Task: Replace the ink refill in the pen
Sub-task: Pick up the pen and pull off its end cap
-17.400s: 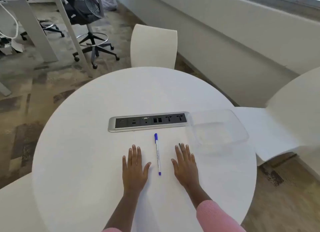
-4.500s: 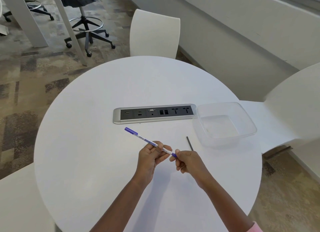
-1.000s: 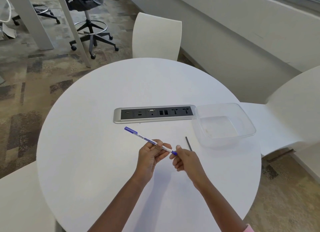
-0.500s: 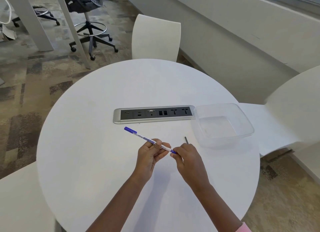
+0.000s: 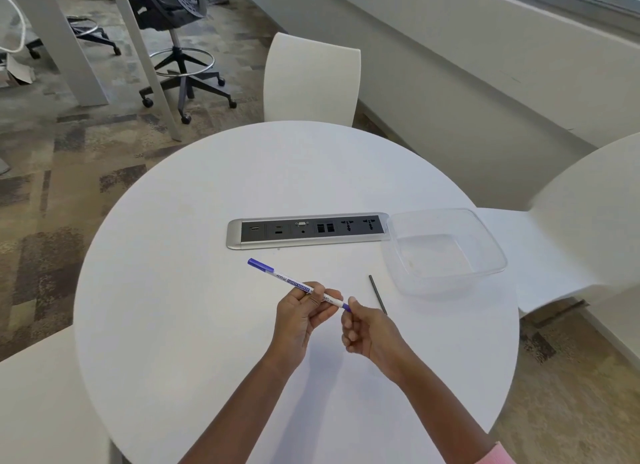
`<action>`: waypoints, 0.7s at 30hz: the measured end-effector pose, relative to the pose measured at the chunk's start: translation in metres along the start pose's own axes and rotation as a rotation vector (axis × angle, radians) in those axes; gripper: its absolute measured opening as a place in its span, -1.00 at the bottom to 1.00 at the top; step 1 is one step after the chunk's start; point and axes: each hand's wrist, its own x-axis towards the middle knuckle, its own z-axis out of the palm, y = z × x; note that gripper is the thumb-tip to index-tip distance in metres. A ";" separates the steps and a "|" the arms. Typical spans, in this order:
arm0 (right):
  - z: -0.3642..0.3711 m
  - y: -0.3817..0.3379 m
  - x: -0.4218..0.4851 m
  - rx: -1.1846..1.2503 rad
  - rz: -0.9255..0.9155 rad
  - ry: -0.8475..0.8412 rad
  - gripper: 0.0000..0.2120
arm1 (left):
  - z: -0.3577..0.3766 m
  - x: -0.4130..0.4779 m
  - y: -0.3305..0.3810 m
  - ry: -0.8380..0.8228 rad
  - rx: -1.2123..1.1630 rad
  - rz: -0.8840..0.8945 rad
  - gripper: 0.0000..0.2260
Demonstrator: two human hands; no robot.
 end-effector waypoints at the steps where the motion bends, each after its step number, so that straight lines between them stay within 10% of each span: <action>1: 0.001 0.002 -0.001 -0.128 -0.086 0.056 -0.58 | 0.001 0.000 0.000 0.006 -0.005 -0.001 -0.88; 5: 0.001 0.012 -0.004 -0.683 -0.579 0.318 -0.92 | 0.003 -0.001 0.000 0.027 -0.005 -0.006 -0.88; 11: 0.000 0.011 -0.009 -1.231 -0.947 0.470 -0.92 | 0.001 -0.003 0.000 0.030 -0.022 -0.010 -0.89; 21: 0.004 0.011 -0.005 -0.775 -0.503 0.264 -0.76 | -0.006 -0.005 -0.002 0.002 -0.006 -0.013 -0.87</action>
